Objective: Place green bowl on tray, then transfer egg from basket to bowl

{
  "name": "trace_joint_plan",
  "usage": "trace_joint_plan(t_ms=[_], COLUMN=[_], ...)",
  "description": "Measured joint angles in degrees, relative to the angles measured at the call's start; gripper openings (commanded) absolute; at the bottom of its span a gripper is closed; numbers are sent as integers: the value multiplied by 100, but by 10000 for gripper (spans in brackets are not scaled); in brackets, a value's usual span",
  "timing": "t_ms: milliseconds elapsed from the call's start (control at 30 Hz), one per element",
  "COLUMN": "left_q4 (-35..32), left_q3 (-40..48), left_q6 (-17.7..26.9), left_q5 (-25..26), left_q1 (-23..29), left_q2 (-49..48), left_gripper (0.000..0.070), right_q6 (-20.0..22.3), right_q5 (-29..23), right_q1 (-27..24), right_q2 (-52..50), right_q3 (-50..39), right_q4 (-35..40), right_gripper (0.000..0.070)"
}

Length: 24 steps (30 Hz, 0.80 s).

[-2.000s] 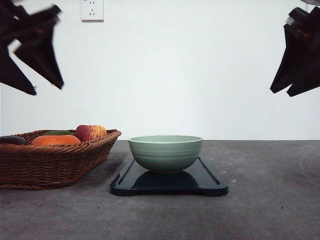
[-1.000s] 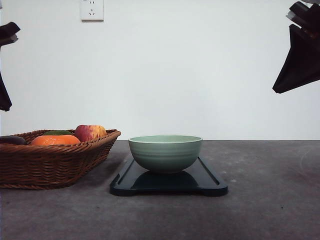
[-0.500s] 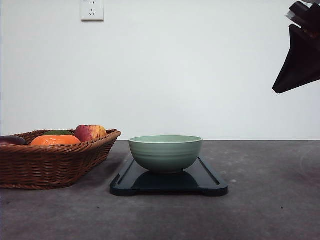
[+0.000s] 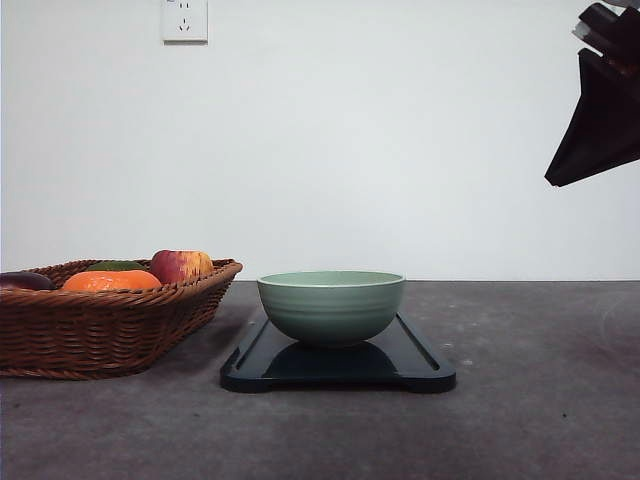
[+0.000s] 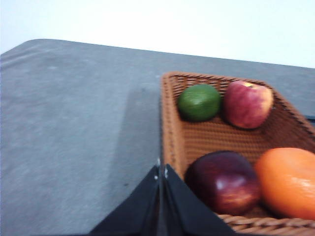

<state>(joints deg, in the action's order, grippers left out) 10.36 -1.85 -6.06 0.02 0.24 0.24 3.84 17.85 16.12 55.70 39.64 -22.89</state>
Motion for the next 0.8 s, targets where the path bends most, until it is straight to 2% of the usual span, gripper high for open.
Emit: trace_joint_plan(t_ms=[667, 800], left_q4=[1, 1], left_q3=[0, 0], left_q6=[-81, -82], left_q5=[-12, -12], left_q1=[8, 8], left_q2=[1, 1], left_gripper=[0, 0], right_q6=[7, 388], right_q5=[-4, -418], right_q1=[0, -88], right_q2=[-1, -259], right_q3=[-1, -227], right_q4=[-1, 241], right_gripper=[22, 22])
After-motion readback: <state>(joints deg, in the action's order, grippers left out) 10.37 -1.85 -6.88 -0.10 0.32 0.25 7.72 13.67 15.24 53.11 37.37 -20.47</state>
